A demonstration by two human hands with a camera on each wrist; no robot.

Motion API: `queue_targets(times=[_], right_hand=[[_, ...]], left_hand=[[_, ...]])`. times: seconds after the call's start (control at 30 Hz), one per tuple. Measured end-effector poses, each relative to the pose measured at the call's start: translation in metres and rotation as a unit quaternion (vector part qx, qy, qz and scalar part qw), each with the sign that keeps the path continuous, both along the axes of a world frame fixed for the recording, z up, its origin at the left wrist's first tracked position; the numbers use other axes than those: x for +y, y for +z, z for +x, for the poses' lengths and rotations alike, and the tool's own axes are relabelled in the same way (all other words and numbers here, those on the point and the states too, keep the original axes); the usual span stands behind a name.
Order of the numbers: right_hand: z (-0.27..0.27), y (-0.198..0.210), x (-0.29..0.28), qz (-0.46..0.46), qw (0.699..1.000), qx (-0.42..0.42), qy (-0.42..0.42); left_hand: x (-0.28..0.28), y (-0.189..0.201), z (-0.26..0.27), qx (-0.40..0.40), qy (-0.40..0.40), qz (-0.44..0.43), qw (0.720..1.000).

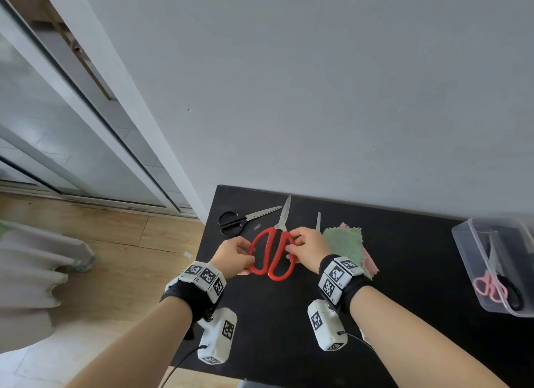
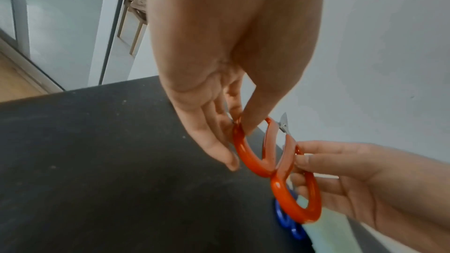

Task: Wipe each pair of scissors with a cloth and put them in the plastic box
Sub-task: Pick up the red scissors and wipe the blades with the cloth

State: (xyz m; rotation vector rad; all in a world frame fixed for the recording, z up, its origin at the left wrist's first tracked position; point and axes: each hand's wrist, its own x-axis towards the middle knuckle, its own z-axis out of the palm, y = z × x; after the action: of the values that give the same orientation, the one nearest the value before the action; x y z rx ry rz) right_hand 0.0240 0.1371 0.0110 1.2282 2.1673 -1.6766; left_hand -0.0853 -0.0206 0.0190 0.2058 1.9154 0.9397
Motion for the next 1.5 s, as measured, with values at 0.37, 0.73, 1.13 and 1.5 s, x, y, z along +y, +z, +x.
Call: queue_targets(times=[0.37,0.73,1.13,1.5], right_hand=[[0.059,0.057,0.041,-0.015,0.989,0.137,-0.049],[0.098,0.086,0.088,-0.020,0.990,0.142,-0.003],[0.125,0.084,0.112,0.002,0.993,0.091,0.072],[0.121,0.082,0.102,-0.053,0.986,0.156,0.018]], left_hand=[[0.044,0.061,0.040,-0.044,-0.018,0.146,0.988],[0.074,0.083,0.058,-0.053,-0.040,0.163,0.984],[0.095,0.080,0.048,0.027,0.100,0.131,0.986],[0.107,0.079,0.084,-0.163,0.220,0.212,0.938]])
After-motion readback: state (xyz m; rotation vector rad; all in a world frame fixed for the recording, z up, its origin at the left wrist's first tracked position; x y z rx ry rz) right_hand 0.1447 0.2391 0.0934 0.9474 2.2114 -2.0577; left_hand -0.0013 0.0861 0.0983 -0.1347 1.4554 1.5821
